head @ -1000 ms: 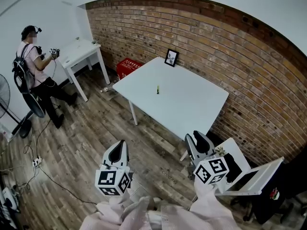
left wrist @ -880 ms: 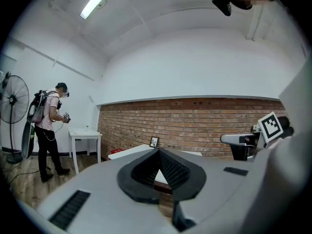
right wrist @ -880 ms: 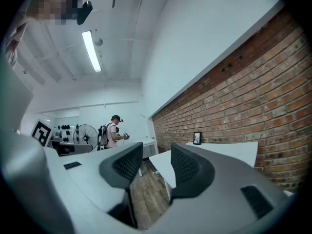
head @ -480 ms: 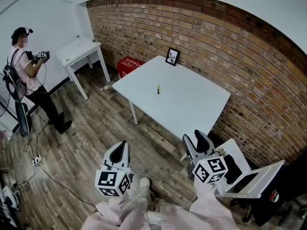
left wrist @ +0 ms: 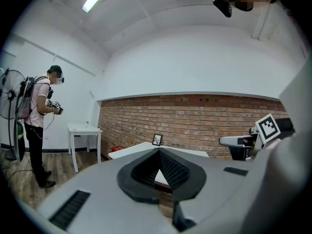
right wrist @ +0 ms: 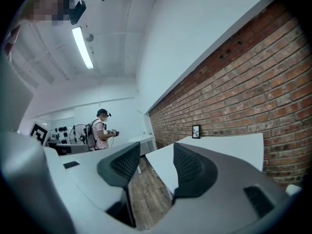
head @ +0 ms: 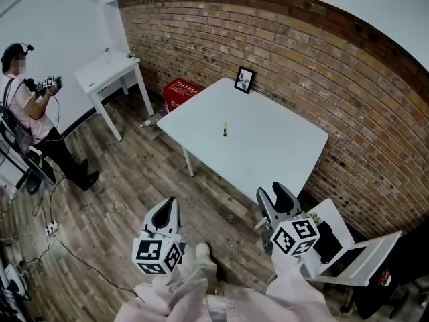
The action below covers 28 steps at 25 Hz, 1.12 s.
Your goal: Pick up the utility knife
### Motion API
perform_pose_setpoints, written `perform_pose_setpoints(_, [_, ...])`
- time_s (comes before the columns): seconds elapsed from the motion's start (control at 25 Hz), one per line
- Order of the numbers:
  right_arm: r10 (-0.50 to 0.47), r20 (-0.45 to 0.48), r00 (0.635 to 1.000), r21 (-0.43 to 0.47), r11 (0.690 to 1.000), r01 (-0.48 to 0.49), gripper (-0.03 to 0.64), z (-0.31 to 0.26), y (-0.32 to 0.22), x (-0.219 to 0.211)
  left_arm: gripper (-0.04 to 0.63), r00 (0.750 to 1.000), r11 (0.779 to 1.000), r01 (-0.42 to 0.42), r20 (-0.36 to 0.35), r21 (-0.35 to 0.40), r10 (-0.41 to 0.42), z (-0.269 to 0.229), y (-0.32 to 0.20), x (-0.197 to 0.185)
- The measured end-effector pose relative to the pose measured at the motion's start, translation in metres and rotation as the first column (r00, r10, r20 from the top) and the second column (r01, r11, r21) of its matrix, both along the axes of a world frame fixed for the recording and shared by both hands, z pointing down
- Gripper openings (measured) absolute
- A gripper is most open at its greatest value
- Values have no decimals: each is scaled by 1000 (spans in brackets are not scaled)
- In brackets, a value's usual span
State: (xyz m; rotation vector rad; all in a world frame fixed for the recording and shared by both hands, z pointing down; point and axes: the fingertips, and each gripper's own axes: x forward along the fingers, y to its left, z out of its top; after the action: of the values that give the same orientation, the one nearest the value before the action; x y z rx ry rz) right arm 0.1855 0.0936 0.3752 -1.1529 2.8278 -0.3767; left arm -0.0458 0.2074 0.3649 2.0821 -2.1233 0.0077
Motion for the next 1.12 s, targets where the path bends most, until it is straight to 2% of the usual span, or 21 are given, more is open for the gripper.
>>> perform_pose_setpoints(0.76, [43, -52, 998, -81, 996, -47, 198, 25, -127, -91, -6, 993, 993, -111, -48, -44, 109, 20, -156, -84])
perform_pose_setpoints(1.12, [49, -98, 994, -100, 993, -59, 197, 39, -169, -121, -6, 983, 982, -175, -76, -69, 170, 37, -210, -102])
